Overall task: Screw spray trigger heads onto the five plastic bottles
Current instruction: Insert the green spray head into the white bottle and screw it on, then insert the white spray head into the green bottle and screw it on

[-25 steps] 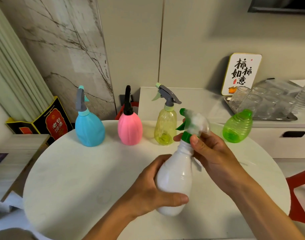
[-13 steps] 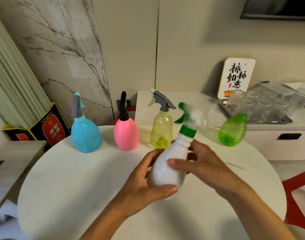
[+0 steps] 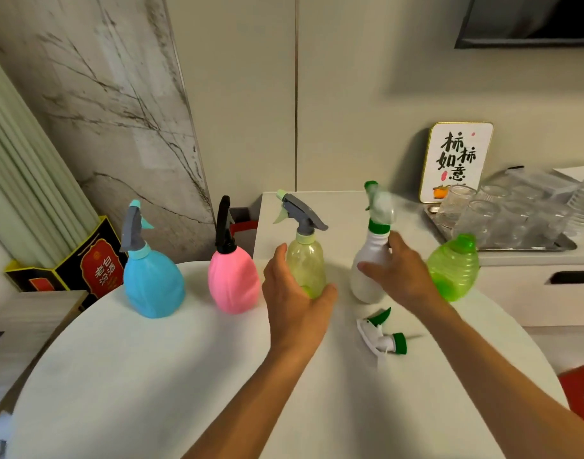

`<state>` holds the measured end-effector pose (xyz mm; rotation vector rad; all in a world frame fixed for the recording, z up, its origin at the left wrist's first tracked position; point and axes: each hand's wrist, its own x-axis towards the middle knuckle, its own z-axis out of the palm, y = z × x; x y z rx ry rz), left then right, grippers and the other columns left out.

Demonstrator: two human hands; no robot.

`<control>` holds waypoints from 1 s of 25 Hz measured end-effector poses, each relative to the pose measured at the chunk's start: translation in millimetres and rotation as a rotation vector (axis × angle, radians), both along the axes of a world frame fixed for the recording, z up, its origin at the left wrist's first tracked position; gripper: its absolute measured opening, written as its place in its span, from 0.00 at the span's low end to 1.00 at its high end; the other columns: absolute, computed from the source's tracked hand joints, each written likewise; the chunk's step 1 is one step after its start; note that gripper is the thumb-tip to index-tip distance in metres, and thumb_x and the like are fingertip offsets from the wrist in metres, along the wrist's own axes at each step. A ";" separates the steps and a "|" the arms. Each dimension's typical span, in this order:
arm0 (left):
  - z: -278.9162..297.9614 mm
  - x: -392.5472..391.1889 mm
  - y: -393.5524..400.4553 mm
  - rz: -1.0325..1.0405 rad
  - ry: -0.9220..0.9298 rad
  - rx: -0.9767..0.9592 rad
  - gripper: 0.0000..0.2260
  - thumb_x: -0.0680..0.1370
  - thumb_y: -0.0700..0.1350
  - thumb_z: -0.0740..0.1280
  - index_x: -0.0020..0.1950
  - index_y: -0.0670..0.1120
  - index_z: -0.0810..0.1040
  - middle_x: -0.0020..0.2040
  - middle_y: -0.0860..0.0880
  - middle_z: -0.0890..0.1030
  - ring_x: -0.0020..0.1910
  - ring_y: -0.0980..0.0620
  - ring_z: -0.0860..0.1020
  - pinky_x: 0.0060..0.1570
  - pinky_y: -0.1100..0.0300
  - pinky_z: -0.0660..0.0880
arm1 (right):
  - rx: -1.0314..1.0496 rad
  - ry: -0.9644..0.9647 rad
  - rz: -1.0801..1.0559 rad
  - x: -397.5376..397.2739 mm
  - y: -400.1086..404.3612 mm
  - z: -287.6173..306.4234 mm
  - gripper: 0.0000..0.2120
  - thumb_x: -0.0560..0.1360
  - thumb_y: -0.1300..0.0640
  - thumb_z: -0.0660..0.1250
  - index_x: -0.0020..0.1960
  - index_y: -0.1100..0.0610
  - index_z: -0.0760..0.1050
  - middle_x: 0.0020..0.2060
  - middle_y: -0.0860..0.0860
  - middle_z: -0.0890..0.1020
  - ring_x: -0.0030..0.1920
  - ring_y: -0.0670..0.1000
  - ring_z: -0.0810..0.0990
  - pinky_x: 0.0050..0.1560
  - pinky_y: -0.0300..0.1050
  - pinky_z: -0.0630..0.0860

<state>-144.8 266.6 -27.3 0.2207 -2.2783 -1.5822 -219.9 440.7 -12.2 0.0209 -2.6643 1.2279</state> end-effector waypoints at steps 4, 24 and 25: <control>-10.4 -24.1 -0.9 0.093 -0.018 -0.061 0.40 0.65 0.47 0.80 0.72 0.50 0.63 0.64 0.49 0.67 0.61 0.51 0.65 0.51 0.59 0.65 | -0.069 -0.014 0.012 -6.0 4.4 -18.4 0.20 0.70 0.51 0.76 0.54 0.48 0.67 0.49 0.52 0.81 0.46 0.56 0.78 0.41 0.48 0.72; -15.8 71.6 -2.0 -0.185 -0.345 0.319 0.31 0.65 0.43 0.73 0.65 0.61 0.70 0.64 0.57 0.74 0.59 0.58 0.73 0.51 0.65 0.70 | 0.239 0.013 -0.089 21.7 38.6 33.6 0.38 0.65 0.62 0.75 0.70 0.49 0.62 0.64 0.55 0.75 0.61 0.59 0.74 0.51 0.49 0.74; -15.8 92.8 -1.3 -0.254 -0.358 0.292 0.31 0.62 0.44 0.72 0.63 0.61 0.72 0.62 0.60 0.75 0.60 0.60 0.74 0.56 0.63 0.70 | 0.277 0.165 -0.169 23.4 45.4 41.5 0.35 0.64 0.62 0.74 0.67 0.50 0.65 0.61 0.56 0.77 0.60 0.61 0.74 0.49 0.49 0.71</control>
